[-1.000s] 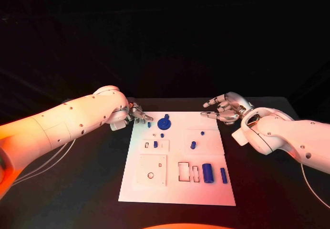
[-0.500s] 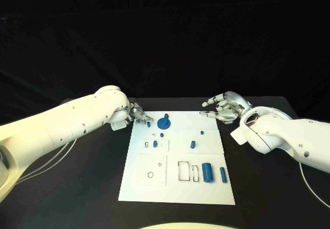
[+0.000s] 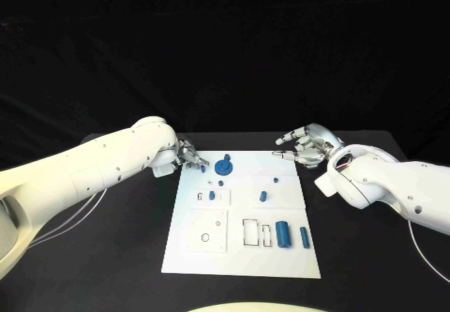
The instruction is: Assemble the parts on the task board
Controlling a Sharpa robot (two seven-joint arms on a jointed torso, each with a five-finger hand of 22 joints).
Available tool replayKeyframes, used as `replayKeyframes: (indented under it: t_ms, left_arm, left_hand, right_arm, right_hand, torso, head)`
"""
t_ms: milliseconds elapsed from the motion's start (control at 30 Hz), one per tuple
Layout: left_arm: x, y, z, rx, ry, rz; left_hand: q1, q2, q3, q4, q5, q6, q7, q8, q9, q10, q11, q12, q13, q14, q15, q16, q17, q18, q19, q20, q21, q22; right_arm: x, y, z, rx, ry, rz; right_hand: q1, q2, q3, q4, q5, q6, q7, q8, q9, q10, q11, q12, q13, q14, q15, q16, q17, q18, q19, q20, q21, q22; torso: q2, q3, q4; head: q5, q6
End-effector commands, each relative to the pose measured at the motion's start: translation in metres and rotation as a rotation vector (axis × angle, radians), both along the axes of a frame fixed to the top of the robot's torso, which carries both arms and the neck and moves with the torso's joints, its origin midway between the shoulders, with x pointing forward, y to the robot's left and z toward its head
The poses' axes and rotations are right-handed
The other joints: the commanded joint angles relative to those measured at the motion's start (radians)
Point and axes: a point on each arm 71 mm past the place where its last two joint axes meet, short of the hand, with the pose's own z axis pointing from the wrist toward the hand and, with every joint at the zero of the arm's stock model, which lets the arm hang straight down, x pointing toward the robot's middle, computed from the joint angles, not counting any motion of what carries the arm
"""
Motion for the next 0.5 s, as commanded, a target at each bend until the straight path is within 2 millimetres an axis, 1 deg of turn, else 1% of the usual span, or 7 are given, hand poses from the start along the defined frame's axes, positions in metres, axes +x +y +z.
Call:
replayKeyframes:
  t_ms: [33, 267, 433, 467, 500]
  left_arm:
    - [0.0003, -0.0026, -0.0001, -0.014, 0.010, -0.015]
    - [0.0019, -0.0022, -0.0006, -0.020, 0.003, -0.004]
    - [0.0023, -0.0024, -0.0013, -0.026, 0.003, -0.002]
    - [0.0022, -0.0027, -0.0016, -0.028, 0.005, -0.003]
    - [0.0021, -0.0030, -0.0019, -0.029, 0.008, -0.005]
  left_hand:
    - [0.010, -0.002, 0.008, 0.001, 0.003, 0.004, 0.001, -0.006, -0.001, -0.005, 0.000, 0.003, 0.001, 0.071, 0.004, -0.002, 0.174, 0.007, 0.002, 0.008, -0.004, 0.001]
    - [0.020, 0.002, 0.013, 0.001, 0.003, 0.008, 0.001, -0.007, -0.003, -0.005, -0.001, 0.005, 0.003, 0.071, 0.004, -0.001, 0.175, 0.007, 0.001, 0.008, -0.004, 0.002]
    - [0.039, 0.010, 0.022, 0.000, 0.003, 0.015, -0.001, -0.005, -0.003, -0.007, -0.002, 0.007, 0.002, 0.071, 0.003, -0.001, 0.175, 0.007, 0.000, 0.008, -0.004, 0.002]
    - [0.051, 0.013, 0.027, -0.001, 0.002, 0.020, -0.004, -0.001, -0.002, -0.007, -0.003, 0.008, 0.002, 0.071, 0.002, -0.001, 0.175, 0.007, 0.001, 0.008, -0.004, 0.003]
    - [0.077, 0.018, 0.038, -0.006, 0.003, 0.027, -0.008, 0.006, 0.002, -0.009, -0.007, 0.008, 0.001, 0.071, -0.001, -0.001, 0.175, 0.007, 0.001, 0.007, -0.003, 0.004]
  right_arm:
    - [-0.0002, 0.0013, 0.0002, 0.000, -0.006, 0.011]
    - [-0.0002, 0.0017, 0.0002, 0.000, -0.005, 0.012]
    - [-0.0001, 0.0019, 0.0001, 0.000, -0.005, 0.013]
    - [-0.0001, 0.0020, 0.0001, 0.000, -0.005, 0.013]
    - [-0.0001, 0.0020, 0.0000, 0.000, -0.004, 0.013]
  right_hand:
    - [-0.006, 0.003, -0.005, -0.001, 0.001, 0.006, -0.002, -0.003, -0.001, -0.006, -0.001, -0.003, 0.118, 0.084, -0.001, -0.006, 0.183, 0.009, -0.002, -0.003, -0.005, 0.028]
    - [-0.006, 0.003, -0.005, -0.001, 0.001, 0.006, -0.002, -0.003, -0.001, -0.006, -0.001, -0.003, 0.118, 0.084, -0.001, -0.006, 0.183, 0.009, -0.002, -0.003, -0.005, 0.028]
    - [-0.007, 0.004, -0.004, -0.001, 0.003, 0.006, -0.002, -0.003, -0.002, -0.006, -0.001, -0.003, 0.118, 0.084, -0.001, -0.006, 0.182, 0.009, -0.002, -0.003, -0.006, 0.028]
    - [-0.007, 0.004, -0.004, -0.001, 0.003, 0.006, -0.002, -0.003, -0.002, -0.006, -0.001, -0.003, 0.118, 0.084, -0.001, -0.006, 0.182, 0.009, -0.002, -0.003, -0.006, 0.028]
    - [-0.007, 0.004, -0.004, -0.001, 0.003, 0.006, -0.002, -0.003, -0.002, -0.006, -0.001, -0.003, 0.118, 0.084, -0.001, -0.006, 0.182, 0.009, -0.002, -0.003, -0.006, 0.028]
  torso:
    - [0.000, 0.0006, -0.0002]
    - [0.000, 0.0001, 0.0008]
    - [-0.001, 0.0002, 0.0004]
    - [-0.001, 0.0003, 0.0003]
    - [-0.001, 0.0001, 0.0007]
  head:
    - [-0.001, -0.001]
    - [-0.004, -0.002]
    - [-0.003, -0.002]
    - [-0.004, -0.003]
    - [-0.004, -0.004]
